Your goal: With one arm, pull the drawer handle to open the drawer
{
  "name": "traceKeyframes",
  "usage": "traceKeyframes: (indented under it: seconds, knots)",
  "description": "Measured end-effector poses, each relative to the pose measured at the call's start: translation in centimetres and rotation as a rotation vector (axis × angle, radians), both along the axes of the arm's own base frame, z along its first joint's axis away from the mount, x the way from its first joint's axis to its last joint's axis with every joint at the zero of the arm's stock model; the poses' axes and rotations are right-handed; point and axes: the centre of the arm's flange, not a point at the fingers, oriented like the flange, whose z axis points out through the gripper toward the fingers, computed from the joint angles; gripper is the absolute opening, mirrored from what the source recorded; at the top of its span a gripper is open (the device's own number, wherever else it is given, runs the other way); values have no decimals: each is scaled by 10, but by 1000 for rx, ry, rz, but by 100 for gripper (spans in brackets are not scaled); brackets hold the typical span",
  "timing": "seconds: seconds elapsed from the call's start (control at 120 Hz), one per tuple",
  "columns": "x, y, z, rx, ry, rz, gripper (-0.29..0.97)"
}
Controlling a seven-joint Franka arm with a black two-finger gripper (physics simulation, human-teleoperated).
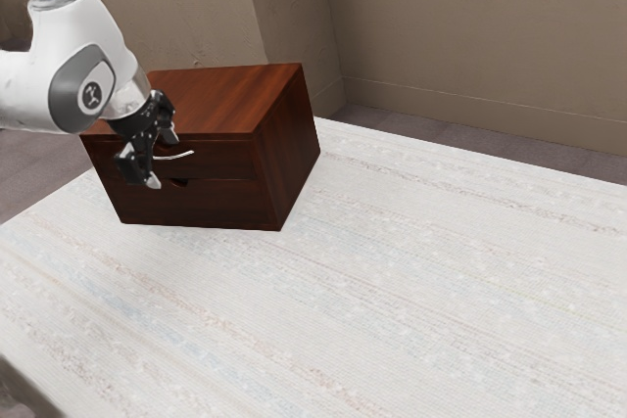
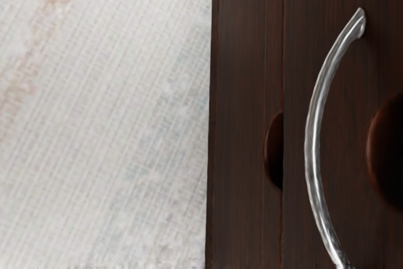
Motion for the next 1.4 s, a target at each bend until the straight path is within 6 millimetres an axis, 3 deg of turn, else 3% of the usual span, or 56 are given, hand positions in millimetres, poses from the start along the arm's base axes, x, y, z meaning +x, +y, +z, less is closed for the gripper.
traceKeyframes:
  seconds: [0.192, 0.592, 0.892, 1.067, 1.4]
  knots:
    - [2, 17, -1, 14, -22, 16, 68]
    - [4, 31, -9, 19, -35, 20, 68]
    - [6, 30, -14, 18, -45, 9, 38]
    - [4, 39, -17, 8, -55, 24, 32]
    - [8, 40, -23, -7, -66, 20, 24]
